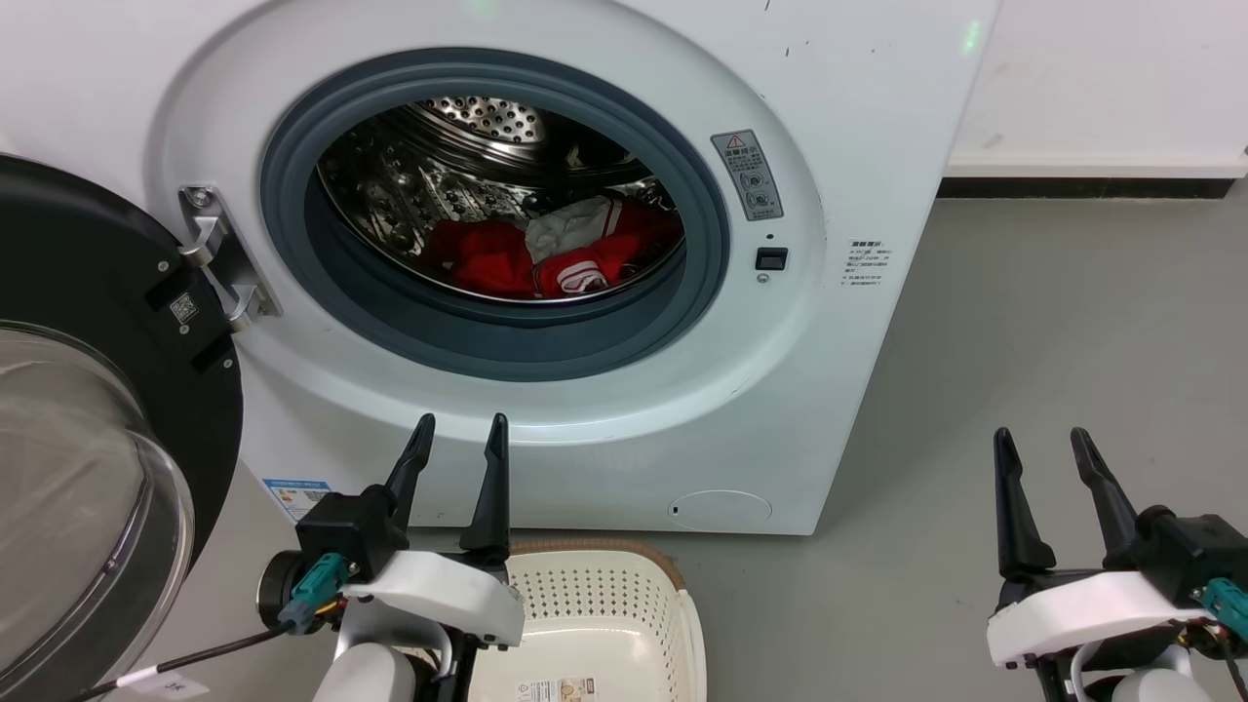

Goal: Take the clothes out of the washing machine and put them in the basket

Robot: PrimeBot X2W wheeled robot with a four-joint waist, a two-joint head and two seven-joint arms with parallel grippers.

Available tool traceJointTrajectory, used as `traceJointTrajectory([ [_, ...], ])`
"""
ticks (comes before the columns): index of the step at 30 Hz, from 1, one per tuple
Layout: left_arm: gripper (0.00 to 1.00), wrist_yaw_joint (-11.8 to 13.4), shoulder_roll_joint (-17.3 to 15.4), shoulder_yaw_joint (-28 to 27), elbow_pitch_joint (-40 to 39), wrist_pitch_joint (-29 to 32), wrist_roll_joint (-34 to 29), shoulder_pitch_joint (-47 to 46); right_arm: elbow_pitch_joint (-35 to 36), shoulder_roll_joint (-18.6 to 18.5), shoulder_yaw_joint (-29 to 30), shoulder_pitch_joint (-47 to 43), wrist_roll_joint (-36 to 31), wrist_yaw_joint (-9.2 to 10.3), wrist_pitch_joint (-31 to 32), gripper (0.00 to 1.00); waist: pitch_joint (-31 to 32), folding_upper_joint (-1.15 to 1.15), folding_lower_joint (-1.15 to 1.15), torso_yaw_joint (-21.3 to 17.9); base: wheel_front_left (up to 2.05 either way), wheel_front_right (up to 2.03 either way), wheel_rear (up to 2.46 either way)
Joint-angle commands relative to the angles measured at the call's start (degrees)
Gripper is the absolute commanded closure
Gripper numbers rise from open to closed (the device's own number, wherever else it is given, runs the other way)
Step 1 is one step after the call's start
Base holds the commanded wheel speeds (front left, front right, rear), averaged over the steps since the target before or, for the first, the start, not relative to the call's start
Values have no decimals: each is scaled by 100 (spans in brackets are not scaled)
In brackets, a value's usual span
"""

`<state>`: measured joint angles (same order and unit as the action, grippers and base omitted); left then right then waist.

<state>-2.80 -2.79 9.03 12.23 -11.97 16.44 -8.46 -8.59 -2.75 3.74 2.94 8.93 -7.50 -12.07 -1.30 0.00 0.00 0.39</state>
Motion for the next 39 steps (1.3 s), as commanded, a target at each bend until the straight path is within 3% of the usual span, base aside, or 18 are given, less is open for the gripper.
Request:
traceJointTrajectory([
  [1,0,24,-14,19,-11,-51,-125,-73,9,-23,-3,45,-112,2,-45,0,-1,0,0,-1,0,0,0],
  [27,0,216,-14,132,87,-332,-1022,87,-165,-21,-10,67,-1231,2,-319,0,-27,0,0,28,0,0,0],
  [39,0,229,-14,99,165,-325,-929,59,-252,-21,16,80,-1152,2,-315,0,-28,0,0,46,0,0,0],
])
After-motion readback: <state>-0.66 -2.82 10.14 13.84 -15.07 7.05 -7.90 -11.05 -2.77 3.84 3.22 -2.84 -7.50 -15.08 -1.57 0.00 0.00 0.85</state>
